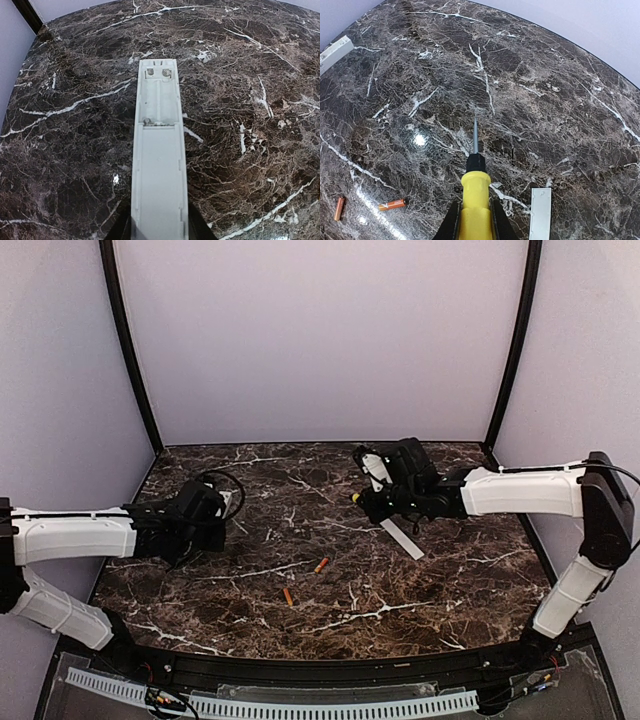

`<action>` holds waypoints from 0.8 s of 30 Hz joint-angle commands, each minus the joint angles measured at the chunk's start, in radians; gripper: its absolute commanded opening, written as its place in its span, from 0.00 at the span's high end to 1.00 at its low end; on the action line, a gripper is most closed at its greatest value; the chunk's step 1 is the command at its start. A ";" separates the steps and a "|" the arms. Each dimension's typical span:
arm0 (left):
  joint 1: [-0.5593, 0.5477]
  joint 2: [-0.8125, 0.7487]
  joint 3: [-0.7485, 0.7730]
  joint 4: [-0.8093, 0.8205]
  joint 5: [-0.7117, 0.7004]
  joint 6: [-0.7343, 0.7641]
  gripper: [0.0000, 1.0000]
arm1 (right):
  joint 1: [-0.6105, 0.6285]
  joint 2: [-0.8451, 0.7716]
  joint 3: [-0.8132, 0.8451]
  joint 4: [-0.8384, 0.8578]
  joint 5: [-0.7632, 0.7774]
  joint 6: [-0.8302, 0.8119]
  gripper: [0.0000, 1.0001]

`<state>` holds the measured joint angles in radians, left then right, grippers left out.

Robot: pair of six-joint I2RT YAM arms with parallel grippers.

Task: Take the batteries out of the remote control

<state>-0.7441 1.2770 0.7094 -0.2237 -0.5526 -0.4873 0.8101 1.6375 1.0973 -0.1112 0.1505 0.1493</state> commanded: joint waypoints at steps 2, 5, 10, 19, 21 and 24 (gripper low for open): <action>0.003 0.051 -0.027 0.000 0.023 -0.050 1.00 | -0.004 0.027 0.002 0.048 -0.009 0.013 1.00; 0.004 0.090 -0.040 0.026 0.045 -0.056 1.00 | -0.005 0.038 0.005 0.047 -0.014 0.013 1.00; 0.003 0.139 -0.044 0.028 0.055 -0.088 1.00 | -0.004 0.061 0.007 0.050 -0.024 0.019 1.00; 0.004 0.196 -0.054 0.038 0.081 -0.129 0.87 | -0.005 0.085 0.010 0.058 -0.051 0.026 1.00; 0.003 0.209 -0.055 0.040 0.081 -0.136 0.84 | -0.005 0.091 0.009 0.060 -0.056 0.026 1.00; 0.003 0.223 -0.062 0.049 0.086 -0.142 0.82 | -0.005 0.097 0.008 0.062 -0.060 0.026 1.00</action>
<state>-0.7441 1.4769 0.6712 -0.1635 -0.4873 -0.6056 0.8097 1.7149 1.0973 -0.0887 0.1043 0.1635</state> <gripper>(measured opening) 0.292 0.141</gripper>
